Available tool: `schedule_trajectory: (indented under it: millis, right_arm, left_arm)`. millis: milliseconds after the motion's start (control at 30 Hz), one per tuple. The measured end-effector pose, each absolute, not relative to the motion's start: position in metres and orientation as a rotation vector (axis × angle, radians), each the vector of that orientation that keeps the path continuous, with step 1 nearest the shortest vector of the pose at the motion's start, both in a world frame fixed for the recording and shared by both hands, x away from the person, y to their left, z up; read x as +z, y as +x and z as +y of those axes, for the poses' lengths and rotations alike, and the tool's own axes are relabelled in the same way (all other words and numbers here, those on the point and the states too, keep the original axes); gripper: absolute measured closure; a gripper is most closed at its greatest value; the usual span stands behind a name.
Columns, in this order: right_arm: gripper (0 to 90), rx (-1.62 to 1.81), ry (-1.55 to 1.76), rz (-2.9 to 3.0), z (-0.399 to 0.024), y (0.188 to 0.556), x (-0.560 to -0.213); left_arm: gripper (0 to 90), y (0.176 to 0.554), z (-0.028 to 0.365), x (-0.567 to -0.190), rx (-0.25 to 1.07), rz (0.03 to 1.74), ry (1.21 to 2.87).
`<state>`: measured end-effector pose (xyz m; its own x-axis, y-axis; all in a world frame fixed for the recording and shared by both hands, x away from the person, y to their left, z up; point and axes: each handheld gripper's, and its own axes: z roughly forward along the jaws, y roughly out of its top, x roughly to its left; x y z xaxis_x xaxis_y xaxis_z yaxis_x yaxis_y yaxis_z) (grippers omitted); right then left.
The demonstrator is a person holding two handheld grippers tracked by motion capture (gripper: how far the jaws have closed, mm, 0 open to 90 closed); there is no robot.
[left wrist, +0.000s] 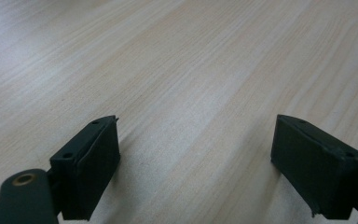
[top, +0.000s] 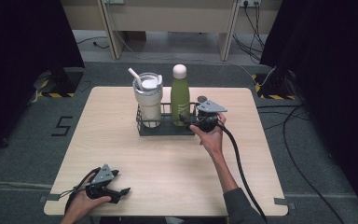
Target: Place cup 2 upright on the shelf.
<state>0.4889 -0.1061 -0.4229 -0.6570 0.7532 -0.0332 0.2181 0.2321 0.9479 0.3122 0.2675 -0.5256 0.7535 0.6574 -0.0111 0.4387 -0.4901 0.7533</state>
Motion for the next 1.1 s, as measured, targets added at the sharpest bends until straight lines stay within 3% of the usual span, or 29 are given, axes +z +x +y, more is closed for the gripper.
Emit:
schedule_trajectory:
  millis: [1100]
  right_arm:
    - [15.5,1.443,0.879,2.036,-0.125,0.441,-0.432]
  left_arm:
    - [14.6,0.312,0.268,-0.526,0.357,0.818,2.167]
